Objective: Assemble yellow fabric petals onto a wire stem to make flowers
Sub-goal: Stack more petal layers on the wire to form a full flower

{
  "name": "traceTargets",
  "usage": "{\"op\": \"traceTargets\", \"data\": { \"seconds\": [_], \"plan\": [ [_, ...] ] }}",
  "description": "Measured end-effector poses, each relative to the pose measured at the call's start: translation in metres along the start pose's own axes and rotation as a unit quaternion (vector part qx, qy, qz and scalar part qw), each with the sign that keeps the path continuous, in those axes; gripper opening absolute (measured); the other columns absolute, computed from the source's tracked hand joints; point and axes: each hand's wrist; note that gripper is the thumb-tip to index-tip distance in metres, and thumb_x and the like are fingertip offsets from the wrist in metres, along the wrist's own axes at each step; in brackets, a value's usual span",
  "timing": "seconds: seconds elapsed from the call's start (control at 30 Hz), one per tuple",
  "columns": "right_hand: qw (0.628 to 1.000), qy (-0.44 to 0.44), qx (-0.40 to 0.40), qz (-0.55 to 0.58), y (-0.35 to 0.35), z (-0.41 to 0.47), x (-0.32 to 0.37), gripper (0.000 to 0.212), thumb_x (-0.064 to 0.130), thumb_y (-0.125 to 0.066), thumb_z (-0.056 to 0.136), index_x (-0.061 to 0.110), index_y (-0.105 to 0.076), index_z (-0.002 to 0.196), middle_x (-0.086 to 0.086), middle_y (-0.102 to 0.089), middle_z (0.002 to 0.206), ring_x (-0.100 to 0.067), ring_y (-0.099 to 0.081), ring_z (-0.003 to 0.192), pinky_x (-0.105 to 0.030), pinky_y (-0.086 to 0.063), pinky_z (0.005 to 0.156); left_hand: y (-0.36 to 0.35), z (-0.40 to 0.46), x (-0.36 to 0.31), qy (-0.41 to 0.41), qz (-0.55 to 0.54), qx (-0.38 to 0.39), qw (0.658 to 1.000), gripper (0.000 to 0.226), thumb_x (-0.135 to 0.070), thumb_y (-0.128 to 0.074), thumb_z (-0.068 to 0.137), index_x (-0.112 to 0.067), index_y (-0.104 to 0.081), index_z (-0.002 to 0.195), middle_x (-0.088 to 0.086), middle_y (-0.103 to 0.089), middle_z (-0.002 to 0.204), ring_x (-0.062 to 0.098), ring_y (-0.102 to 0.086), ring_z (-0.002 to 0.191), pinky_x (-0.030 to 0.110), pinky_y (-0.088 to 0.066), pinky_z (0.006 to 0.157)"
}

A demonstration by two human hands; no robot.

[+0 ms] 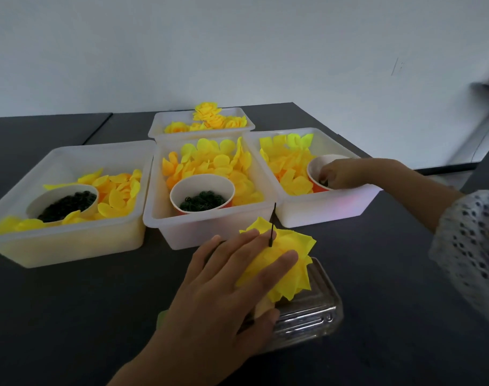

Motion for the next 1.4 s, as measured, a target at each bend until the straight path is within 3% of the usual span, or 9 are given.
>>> {"op": "traceTargets", "data": {
  "seconds": [0.2, 0.4, 0.53, 0.7, 0.77, 0.87, 0.93, 1.0, 1.4],
  "plan": [
    [0.998, -0.038, 0.028, 0.030, -0.004, 0.015, -0.009, 0.040, 0.011, -0.041, 0.094, 0.024, -0.058, 0.127, -0.001, -0.055, 0.118, -0.023, -0.051, 0.105, -0.034, -0.046, 0.086, 0.005, 0.008, -0.009, 0.034, 0.005, -0.022, 0.999, 0.052, -0.055, -0.038, 0.094, -0.036, -0.040, 0.143, -0.006, -0.046, 0.147, 0.019, -0.038, 0.139, 0.050, -0.029, 0.104],
    [0.996, -0.017, -0.065, 0.064, -0.005, 0.023, -0.010, 0.029, 0.004, -0.045, 0.091, 0.010, -0.065, 0.112, -0.012, -0.063, 0.112, -0.028, -0.055, 0.096, -0.034, -0.046, 0.082, 0.010, 0.014, -0.013, 0.062, -0.001, -0.039, 0.997, 0.047, -0.045, -0.019, 0.103, -0.037, -0.053, 0.134, -0.009, -0.052, 0.142, 0.019, -0.042, 0.136, 0.053, -0.028, 0.102],
    [0.983, -0.002, -0.134, 0.122, 0.009, 0.014, -0.012, 0.015, 0.001, -0.056, 0.086, 0.012, -0.066, 0.085, -0.007, -0.061, 0.095, -0.022, -0.055, 0.088, -0.030, -0.044, 0.075, 0.011, 0.014, -0.012, 0.063, -0.009, -0.012, 0.998, 0.049, -0.050, -0.015, 0.103, -0.038, -0.050, 0.136, -0.011, -0.051, 0.143, 0.016, -0.040, 0.137, 0.051, -0.024, 0.103],
    [0.947, 0.060, -0.253, 0.190, 0.045, -0.024, 0.000, 0.009, 0.004, -0.063, 0.086, 0.010, -0.061, 0.091, -0.008, -0.061, 0.083, -0.021, -0.053, 0.072, -0.024, -0.035, 0.062, 0.009, 0.012, -0.012, 0.060, 0.004, 0.039, 0.997, 0.054, -0.060, -0.014, 0.100, -0.038, -0.035, 0.145, -0.010, -0.044, 0.149, 0.018, -0.036, 0.141, 0.050, -0.019, 0.105],
    [0.904, 0.113, -0.216, 0.351, 0.056, -0.050, 0.017, 0.011, 0.001, -0.062, 0.089, 0.011, -0.058, 0.089, -0.007, -0.059, 0.076, -0.018, -0.052, 0.063, -0.021, -0.038, 0.053, 0.009, 0.011, -0.012, 0.059, 0.007, 0.050, 0.997, 0.056, -0.061, -0.014, 0.099, -0.038, -0.032, 0.147, -0.010, -0.043, 0.150, 0.018, -0.035, 0.142, 0.050, -0.019, 0.105],
    [0.767, 0.216, -0.044, 0.603, 0.058, -0.099, 0.051, 0.014, 0.001, -0.062, 0.086, 0.014, -0.057, 0.089, -0.001, -0.056, 0.069, -0.011, -0.052, 0.057, -0.021, -0.040, 0.051, 0.009, 0.010, -0.012, 0.062, 0.014, 0.068, 0.996, 0.057, -0.062, -0.014, 0.099, -0.038, -0.031, 0.148, -0.010, -0.041, 0.151, 0.017, -0.033, 0.142, 0.052, -0.019, 0.108],
    [0.698, 0.265, 0.064, 0.663, 0.051, -0.125, 0.071, 0.016, 0.004, -0.065, 0.081, 0.015, -0.058, 0.090, 0.000, -0.055, 0.068, -0.010, -0.053, 0.057, -0.019, -0.041, 0.052, 0.009, 0.010, -0.012, 0.065, 0.019, 0.078, 0.995, 0.058, -0.063, -0.015, 0.098, -0.039, -0.029, 0.149, -0.012, -0.038, 0.153, 0.015, -0.030, 0.144, 0.056, -0.022, 0.111],
    [0.660, 0.293, 0.134, 0.679, 0.041, -0.143, 0.089, 0.014, 0.008, -0.063, 0.080, 0.016, -0.059, 0.090, 0.000, -0.054, 0.071, -0.010, -0.050, 0.059, -0.019, -0.041, 0.054, 0.008, 0.009, -0.012, 0.067, 0.015, 0.078, 0.995, 0.057, -0.063, -0.016, 0.098, -0.040, -0.025, 0.150, -0.014, -0.033, 0.155, 0.013, -0.025, 0.146, 0.058, -0.021, 0.110],
    [0.627, 0.215, 0.176, 0.728, 0.007, -0.146, 0.099, 0.015, 0.010, -0.062, 0.079, 0.015, -0.053, 0.089, 0.001, -0.050, 0.066, -0.009, -0.044, 0.053, -0.020, -0.033, 0.052, 0.010, 0.008, -0.014, 0.072, -0.011, 0.074, 0.995, 0.057, -0.063, -0.019, 0.098, -0.042, -0.022, 0.150, -0.016, -0.025, 0.158, 0.011, -0.017, 0.148, 0.051, -0.006, 0.111]
  ]
}}
Point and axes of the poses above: each hand's wrist, its own z-axis towards the middle knuckle, its own y-axis out of the back of the hand, x = y × z
